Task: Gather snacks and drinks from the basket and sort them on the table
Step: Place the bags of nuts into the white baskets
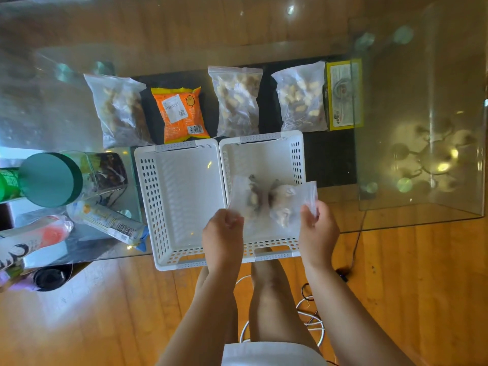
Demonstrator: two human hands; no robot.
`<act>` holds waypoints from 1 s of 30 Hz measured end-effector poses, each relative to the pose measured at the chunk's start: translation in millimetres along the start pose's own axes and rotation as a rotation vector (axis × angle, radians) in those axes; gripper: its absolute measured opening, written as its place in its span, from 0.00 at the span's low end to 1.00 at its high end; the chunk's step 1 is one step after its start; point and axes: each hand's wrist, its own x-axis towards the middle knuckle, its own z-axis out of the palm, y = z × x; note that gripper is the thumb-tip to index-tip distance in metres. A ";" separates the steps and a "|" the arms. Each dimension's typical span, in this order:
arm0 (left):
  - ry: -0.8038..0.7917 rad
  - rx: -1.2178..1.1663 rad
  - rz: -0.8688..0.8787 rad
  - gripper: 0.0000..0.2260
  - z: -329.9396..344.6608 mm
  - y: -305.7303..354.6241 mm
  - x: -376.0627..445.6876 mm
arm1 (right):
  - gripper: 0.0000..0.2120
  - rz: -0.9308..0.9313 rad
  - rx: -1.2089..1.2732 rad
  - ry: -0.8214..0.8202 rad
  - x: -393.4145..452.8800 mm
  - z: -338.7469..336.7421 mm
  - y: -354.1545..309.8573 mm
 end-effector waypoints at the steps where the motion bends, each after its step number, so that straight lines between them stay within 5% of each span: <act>1: 0.012 0.029 0.001 0.08 -1.6 0.3 -0.3 | 0.12 0.001 0.005 -0.026 -1.2 -1.2 0.3; 4: 0.002 0.107 0.052 0.13 -3.5 7.4 -3.5 | 0.14 -0.035 0.018 -0.190 -9.5 -0.4 -2.5; 8: 0.009 0.164 0.207 0.07 -11.9 21.4 6.6 | 0.10 -0.055 0.033 -0.115 -7.3 -11.1 -8.8; 18: -0.169 0.520 0.726 0.07 -30.9 75.5 29.3 | 0.08 -0.449 -0.166 -0.226 -14.2 -33.4 -32.3; 24: -0.245 0.801 0.813 0.08 -32.8 100.9 57.8 | 0.07 -0.649 -0.321 -0.313 -0.3 -15.3 -56.4; 30: -0.234 0.798 0.772 0.10 -45.2 117.1 76.1 | 0.09 -0.800 -0.507 -0.440 26.6 17.8 -74.3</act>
